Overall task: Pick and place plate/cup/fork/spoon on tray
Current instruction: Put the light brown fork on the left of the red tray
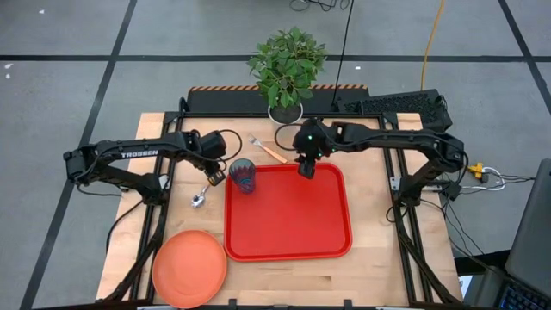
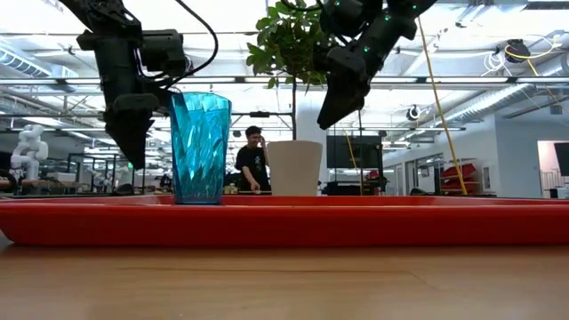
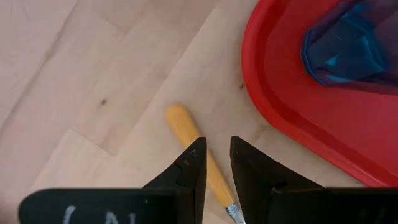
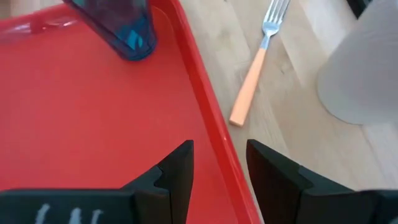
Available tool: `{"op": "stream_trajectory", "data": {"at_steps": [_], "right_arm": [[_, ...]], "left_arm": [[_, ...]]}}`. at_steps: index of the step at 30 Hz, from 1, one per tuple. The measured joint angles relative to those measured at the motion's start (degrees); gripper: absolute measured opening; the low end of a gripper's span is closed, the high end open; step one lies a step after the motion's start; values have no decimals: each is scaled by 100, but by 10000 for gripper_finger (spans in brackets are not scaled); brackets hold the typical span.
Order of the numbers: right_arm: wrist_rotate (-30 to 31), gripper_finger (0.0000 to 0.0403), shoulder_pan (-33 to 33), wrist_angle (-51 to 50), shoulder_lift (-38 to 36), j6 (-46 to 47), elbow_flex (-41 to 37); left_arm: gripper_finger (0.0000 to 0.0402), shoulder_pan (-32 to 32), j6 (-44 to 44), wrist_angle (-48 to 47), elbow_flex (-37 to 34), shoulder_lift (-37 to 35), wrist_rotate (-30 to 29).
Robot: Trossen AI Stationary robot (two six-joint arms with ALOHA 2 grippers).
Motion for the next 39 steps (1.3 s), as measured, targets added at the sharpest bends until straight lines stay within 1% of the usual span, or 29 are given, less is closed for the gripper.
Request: {"op": "stream_trajectory", "data": {"at_steps": [5,14,20,24,28,32,35,39], "right_arm": [[5,141,-24,-284,0,105,207],[3,141,-6,-321,0,97,224],[3,141,-6,-1027,0,166,224],[3,141,-6,-1186,0,162,222],[2,141,-31,-1062,0,138,222],[3,141,-35,-763,77,59,222],[-7,141,-71,-484,304,-13,222],[-143,141,-170,-366,866,-122,355]], "left_arm": [[74,0,59,7,0,0,-132],[74,0,-120,-25,0,0,-162],[74,0,-185,-24,0,2,-160],[74,0,-255,-45,0,2,-112],[74,0,-463,35,0,2,-127],[74,0,-620,438,0,2,-340],[74,0,-622,583,0,2,-428],[74,7,-630,703,0,2,-741]]}}
